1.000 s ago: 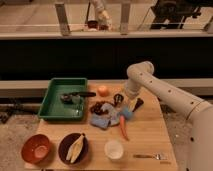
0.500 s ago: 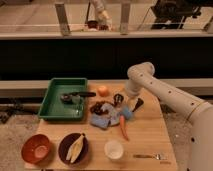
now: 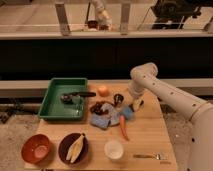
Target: Place eraser in paper cup
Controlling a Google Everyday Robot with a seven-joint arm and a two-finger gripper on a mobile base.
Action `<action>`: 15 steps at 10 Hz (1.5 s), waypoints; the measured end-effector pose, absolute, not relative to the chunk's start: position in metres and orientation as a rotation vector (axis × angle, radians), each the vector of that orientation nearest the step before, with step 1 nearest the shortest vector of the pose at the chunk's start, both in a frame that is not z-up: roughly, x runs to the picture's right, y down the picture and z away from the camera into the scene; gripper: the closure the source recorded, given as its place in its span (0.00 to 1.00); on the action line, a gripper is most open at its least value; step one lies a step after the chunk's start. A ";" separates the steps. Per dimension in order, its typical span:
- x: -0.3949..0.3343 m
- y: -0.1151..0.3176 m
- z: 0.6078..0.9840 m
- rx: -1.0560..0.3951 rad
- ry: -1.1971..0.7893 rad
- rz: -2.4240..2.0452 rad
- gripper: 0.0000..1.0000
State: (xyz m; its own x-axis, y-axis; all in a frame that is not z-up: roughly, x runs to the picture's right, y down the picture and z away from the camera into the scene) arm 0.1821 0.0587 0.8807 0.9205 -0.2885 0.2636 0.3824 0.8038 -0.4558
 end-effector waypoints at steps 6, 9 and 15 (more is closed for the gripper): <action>0.212 0.080 0.920 -0.526 -0.196 -0.425 0.20; 0.221 0.089 0.938 -0.553 -0.174 -0.426 0.20; 0.230 0.100 0.952 -0.602 -0.161 -0.420 0.58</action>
State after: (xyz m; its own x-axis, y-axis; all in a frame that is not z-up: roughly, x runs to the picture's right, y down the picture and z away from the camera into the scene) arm 0.2301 0.1000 0.9522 0.9034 -0.3356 0.2671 0.4281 0.7427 -0.5149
